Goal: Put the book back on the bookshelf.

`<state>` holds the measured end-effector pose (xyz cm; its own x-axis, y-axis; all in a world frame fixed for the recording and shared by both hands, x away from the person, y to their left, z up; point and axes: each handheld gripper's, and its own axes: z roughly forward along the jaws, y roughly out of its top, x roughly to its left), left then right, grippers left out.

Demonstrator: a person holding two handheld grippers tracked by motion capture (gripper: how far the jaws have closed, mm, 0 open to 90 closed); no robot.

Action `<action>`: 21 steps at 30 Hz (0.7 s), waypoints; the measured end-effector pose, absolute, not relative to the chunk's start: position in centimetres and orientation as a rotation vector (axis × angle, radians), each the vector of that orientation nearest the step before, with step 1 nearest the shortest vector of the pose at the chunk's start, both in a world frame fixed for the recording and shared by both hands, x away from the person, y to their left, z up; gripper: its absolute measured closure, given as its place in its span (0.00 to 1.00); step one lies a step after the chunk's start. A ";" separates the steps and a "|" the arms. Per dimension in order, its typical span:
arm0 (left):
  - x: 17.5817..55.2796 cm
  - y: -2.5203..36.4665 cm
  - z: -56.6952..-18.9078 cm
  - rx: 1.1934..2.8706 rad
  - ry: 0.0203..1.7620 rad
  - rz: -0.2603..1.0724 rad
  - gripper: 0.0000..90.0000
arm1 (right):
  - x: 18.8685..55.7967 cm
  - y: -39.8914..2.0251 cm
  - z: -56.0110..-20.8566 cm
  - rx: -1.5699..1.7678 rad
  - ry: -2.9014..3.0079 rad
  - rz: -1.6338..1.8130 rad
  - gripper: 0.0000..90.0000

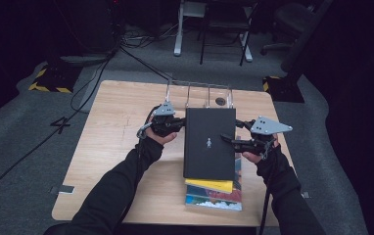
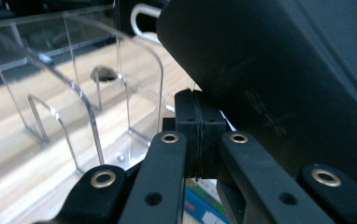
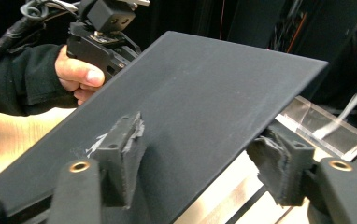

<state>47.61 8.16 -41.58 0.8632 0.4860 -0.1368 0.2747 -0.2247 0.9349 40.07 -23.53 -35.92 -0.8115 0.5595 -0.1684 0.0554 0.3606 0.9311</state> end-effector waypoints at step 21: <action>43.3 8.4 -37.4 1.841 0.526 0.346 1.00 | 35.6 -24.4 -33.9 0.351 2.119 1.509 0.60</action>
